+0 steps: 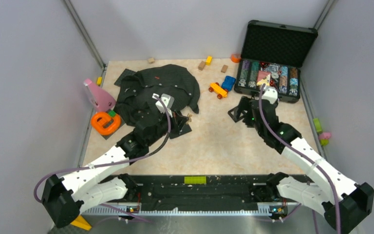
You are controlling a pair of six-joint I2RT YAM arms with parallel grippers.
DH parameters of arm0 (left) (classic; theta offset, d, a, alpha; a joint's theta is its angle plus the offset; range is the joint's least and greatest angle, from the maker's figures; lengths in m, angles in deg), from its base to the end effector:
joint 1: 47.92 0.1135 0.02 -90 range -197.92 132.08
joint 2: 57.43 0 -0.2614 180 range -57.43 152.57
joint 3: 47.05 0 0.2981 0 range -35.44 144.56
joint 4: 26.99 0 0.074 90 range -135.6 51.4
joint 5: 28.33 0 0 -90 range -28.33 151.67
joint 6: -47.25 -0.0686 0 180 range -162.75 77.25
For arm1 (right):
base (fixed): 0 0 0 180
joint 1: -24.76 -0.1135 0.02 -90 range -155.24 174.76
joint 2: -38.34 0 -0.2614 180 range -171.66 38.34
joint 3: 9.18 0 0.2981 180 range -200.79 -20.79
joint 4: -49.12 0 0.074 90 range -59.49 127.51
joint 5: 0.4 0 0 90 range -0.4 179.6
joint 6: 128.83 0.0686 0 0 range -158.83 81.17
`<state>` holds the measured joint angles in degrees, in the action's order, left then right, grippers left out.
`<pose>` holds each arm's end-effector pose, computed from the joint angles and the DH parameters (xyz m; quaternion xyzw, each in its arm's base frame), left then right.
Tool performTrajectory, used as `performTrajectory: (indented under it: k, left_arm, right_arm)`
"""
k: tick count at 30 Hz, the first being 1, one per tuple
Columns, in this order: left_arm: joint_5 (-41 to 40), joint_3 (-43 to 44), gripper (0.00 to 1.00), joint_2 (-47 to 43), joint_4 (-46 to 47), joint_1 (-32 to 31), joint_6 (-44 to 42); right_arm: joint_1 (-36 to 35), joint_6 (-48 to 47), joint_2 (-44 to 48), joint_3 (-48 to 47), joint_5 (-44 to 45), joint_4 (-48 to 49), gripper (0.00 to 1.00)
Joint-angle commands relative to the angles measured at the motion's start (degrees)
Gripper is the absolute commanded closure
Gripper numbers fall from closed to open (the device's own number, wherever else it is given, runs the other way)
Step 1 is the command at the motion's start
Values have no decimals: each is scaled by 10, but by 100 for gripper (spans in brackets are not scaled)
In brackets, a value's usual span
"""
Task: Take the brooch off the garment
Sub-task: Place the brooch on the clothes, then pick up the brooch box from the center of the board.
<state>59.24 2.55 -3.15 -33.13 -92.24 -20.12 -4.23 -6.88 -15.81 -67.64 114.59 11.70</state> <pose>0.2199 -0.2107 0.2746 0.1317 0.7592 -0.3378 0.5405 0.2574 0.1095 0.2734 0.1252 0.8555 0.0718 0.4973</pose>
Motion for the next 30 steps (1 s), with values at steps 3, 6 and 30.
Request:
performTrajectory:
  k: [3, 6, 30]
  left_arm:
    - [19, -7, 100, 2, 43, -2, 24]
    - [45, -15, 100, 1, 45, -2, 30]
    - [155, -128, 100, 69, 208, 127, 183]
  right_arm:
    - [77, -63, -90, 3, -17, -22, 2]
    - [94, -118, -149, -3, -55, 8, 1]
    - [214, -207, -335, -38, -180, 93, 1]
